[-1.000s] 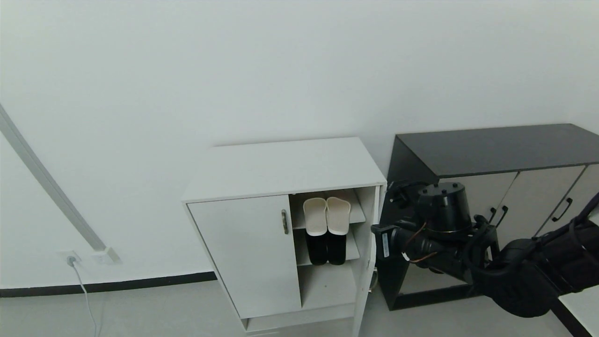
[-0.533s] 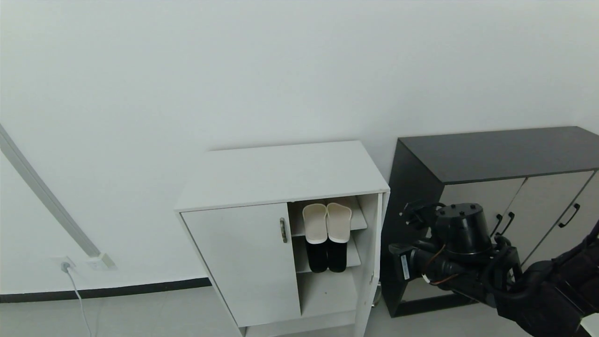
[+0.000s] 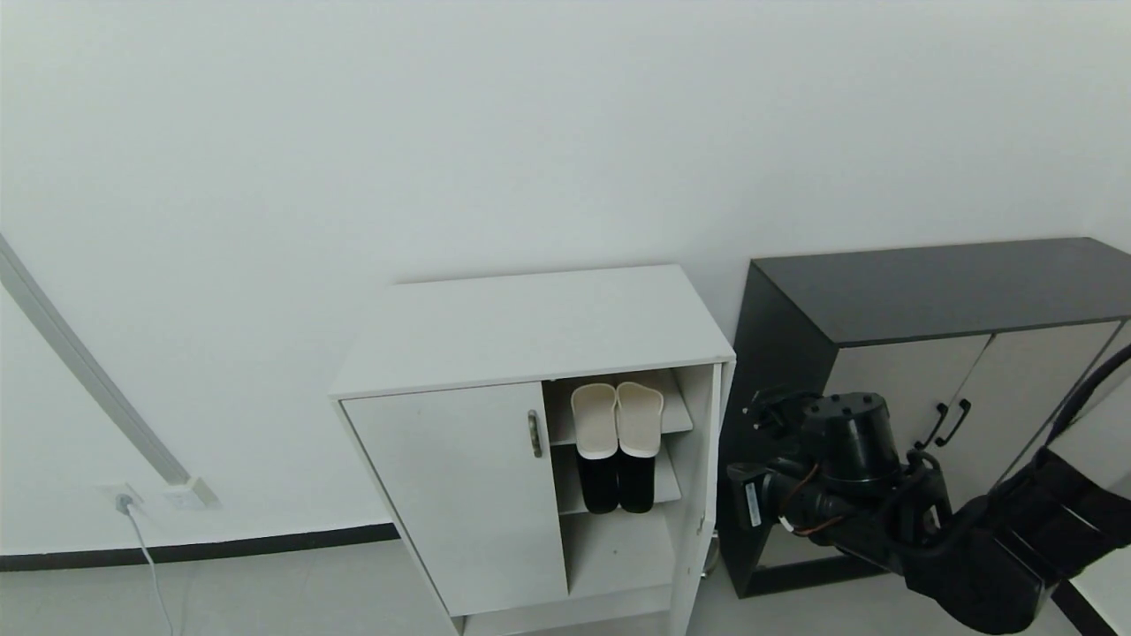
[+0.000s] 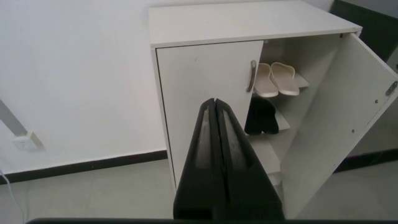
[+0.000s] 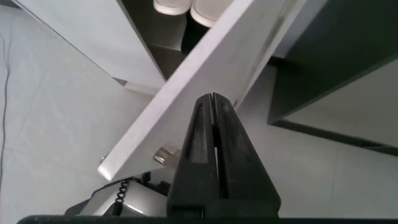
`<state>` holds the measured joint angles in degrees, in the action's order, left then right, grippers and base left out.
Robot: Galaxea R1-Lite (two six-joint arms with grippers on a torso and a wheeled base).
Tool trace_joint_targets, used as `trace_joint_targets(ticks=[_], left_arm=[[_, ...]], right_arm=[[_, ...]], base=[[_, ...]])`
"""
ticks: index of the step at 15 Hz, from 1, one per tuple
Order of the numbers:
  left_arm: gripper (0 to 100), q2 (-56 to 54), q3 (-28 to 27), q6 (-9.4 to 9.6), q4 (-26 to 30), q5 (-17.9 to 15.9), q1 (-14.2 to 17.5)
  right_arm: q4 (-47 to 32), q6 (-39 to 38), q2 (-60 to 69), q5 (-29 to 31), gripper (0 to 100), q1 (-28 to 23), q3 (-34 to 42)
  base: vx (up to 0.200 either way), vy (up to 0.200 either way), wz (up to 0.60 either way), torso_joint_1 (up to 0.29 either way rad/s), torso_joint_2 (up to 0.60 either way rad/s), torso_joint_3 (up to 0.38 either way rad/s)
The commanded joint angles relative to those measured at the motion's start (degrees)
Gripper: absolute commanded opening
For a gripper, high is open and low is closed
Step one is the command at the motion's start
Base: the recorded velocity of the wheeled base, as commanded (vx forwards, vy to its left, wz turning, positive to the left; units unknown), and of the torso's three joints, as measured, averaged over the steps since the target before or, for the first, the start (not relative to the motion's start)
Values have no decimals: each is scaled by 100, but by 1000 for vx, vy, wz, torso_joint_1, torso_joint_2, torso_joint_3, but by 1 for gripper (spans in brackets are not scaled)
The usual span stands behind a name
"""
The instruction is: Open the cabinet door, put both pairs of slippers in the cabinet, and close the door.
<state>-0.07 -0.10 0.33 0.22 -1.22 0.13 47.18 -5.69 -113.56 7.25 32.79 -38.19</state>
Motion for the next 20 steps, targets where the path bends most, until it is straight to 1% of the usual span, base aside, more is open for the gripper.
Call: trace_joint_targets(ticks=[1,10,16,20], left_arm=[[0,7,1,2,4,-1,4],[0,7,1,-7,-4,-1,4],[0,7,1,-7,-4,-1,4],[0,7,1,-7,-4,-1,4]], right_arm=[[2,-2,-316,4,0,-10,-224],[2,-28,-940,-5,0,-1,-1059],[107,-257,-1600,-5,0,-10,-1867],[178,-257,-1916,39,0,-10,-2315]], base=[[0,0,0,0,0,0],[0,0,0,0,0,0],[0,0,0,0,0,0],[0,0,0,0,0,0]])
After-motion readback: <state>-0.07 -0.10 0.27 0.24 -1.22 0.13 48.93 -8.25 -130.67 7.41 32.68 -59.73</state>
